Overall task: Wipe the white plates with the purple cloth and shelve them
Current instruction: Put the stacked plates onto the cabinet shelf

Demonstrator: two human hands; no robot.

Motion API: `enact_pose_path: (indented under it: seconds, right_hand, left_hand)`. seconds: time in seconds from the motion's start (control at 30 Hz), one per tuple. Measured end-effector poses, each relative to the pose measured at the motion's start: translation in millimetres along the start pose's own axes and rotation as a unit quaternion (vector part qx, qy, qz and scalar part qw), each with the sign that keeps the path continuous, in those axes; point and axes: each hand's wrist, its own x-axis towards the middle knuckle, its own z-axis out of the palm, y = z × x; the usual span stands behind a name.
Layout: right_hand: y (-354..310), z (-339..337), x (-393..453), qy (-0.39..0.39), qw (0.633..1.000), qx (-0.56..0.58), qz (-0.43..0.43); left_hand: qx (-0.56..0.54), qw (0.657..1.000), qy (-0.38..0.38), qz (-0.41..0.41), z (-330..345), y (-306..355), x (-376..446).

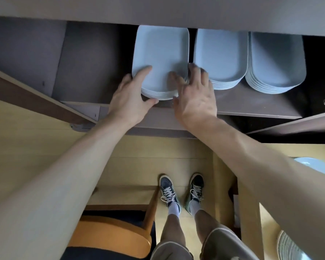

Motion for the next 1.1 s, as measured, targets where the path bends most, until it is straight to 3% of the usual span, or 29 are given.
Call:
enact_pose_path:
  seconds: [0.23, 0.43, 0.53, 0.7, 0.9, 1.1]
  right_hand:
    - [7.8, -2.5, 31.9, -0.014, 0.993, -0.113, -0.013]
    - [14.7, -2.6, 38.3, -0.068, 0.995, -0.072, 0.001]
    - [19.5, -10.2, 35.0, -0.060, 0.998, -0.024, 0.000]
    - [42.4, -25.7, -17.8, -0.014, 0.995, 0.089, 0.032]
    - [105.3, -13.4, -117.0, -0.052, 0.978, 0.151, 0.133]
    - [189.9, 4.4, -217.3, -0.042, 0.938, 0.203, 0.276]
  left_hand:
    - [0.000, 1.000, 0.015, 0.016, 2.8, 6.0, 32.2]
    - [0.038, 0.998, -0.021, 0.034, -4.3, 17.1, 50.3]
    - [-0.002, 0.998, -0.059, 0.011, -11.9, 20.2, 42.5]
    - [-0.051, 0.994, 0.077, 0.056, 4.0, 36.7, -17.6]
    - [-0.037, 0.987, -0.046, 0.152, 67.0, 91.0, -82.9]
    - [-0.018, 0.956, -0.180, 0.232, 157.8, 156.9, -130.2]
